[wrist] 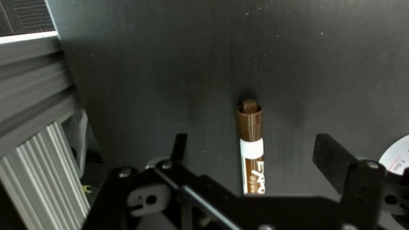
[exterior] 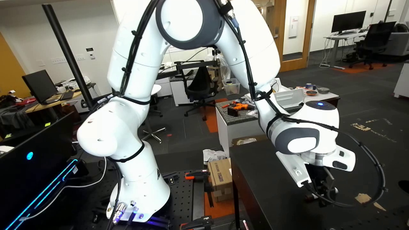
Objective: Put the black marker in the cup
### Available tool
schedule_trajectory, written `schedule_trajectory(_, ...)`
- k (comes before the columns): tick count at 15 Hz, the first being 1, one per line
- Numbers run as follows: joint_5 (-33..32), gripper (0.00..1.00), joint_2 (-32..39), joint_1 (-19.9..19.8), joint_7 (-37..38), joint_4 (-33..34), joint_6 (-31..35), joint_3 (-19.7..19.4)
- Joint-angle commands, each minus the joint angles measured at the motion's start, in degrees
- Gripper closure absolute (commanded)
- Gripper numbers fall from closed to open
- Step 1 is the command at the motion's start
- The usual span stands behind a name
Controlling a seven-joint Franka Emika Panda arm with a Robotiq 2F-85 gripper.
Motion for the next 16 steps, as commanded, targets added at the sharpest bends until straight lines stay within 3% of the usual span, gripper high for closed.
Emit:
schedule_trajectory(1, 0.9, 0.0, 0.71, -0.62, -3.45, 1.71, -2.72, 0.49)
schedule_trajectory(5, 0.34, 0.0, 0.85, -0.49, -5.87, 2.13, -4.09, 0.3)
schedule_trajectory(7, 0.26, 0.26, 0.9, -0.44, -6.51, 2.27, -4.33, 0.18)
schedule_trajectory(16, 0.29, 0.95, 1.13, -0.54, -6.93, 2.64, -5.45, -0.06)
